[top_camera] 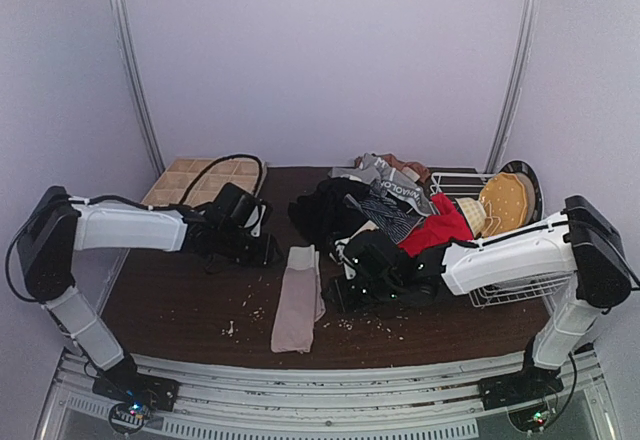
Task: Roll the underwear
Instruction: Move the underwear to the center of the board.
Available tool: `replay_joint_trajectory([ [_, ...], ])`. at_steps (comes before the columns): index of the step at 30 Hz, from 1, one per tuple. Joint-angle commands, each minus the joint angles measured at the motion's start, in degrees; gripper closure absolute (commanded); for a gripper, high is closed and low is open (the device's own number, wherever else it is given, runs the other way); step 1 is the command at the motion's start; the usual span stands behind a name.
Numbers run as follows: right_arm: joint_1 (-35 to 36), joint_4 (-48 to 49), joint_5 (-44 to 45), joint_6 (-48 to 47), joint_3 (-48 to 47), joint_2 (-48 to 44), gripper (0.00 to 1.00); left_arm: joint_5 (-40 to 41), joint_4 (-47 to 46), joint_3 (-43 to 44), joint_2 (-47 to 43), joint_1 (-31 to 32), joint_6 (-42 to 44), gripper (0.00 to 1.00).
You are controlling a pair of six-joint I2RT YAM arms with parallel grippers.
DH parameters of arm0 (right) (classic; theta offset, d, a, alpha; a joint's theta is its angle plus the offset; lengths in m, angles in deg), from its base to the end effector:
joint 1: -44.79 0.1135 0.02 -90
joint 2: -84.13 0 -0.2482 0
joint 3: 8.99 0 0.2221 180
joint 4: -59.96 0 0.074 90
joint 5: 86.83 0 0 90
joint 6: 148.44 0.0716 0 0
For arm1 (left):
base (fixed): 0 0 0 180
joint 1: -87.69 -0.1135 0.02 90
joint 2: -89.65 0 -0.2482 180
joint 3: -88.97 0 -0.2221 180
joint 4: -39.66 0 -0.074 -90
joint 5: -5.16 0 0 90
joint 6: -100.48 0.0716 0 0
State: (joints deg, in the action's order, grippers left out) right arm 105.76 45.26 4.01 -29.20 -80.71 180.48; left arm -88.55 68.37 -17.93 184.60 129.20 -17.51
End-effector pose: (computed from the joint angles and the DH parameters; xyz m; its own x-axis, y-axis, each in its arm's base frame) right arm 0.1766 0.3160 0.1753 -0.6927 -0.2417 -0.6795 -0.6078 0.7027 0.3697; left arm 0.2515 -0.2288 0.1658 -0.8355 0.1140 -0.5375 0.3398 0.8760 -0.3423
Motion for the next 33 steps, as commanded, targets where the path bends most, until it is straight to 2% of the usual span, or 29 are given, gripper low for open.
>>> replay_joint_trajectory([
  [1,-3.08,-3.95,-0.66,-4.62,-6.06,3.36,0.63,2.11,-1.11,-4.58,-6.07,2.72,-2.55,0.61],
  [8,-0.3,-0.1,-8.28,0.02,-7.07,7.82,0.64,7.7,1.72,-5.55,-8.83,3.67,-1.84,0.62],
  [13,-0.2,2.38,-4.68,2.8,-6.85,10.16,0.64,9.39,3.65,-4.31,-10.26,3.66,-1.37,0.62],
  [18,-3.48,-4.25,-5.12,0.9,-15.23,16.12,0.64,12.03,5.85,-8.02,-16.25,3.7,-2.37,0.62],
  [26,-6.54,-7.65,-3.51,0.42,-19.84,20.47,0.59,13.49,9.46,-16.04,-27.21,3.69,-4.74,0.61],
  [33,-8.33,-15.16,-5.77,-3.02,-29.15,26.82,0.58,13.64,10.25,-19.9,-31.6,3.66,-6.01,0.61],
])
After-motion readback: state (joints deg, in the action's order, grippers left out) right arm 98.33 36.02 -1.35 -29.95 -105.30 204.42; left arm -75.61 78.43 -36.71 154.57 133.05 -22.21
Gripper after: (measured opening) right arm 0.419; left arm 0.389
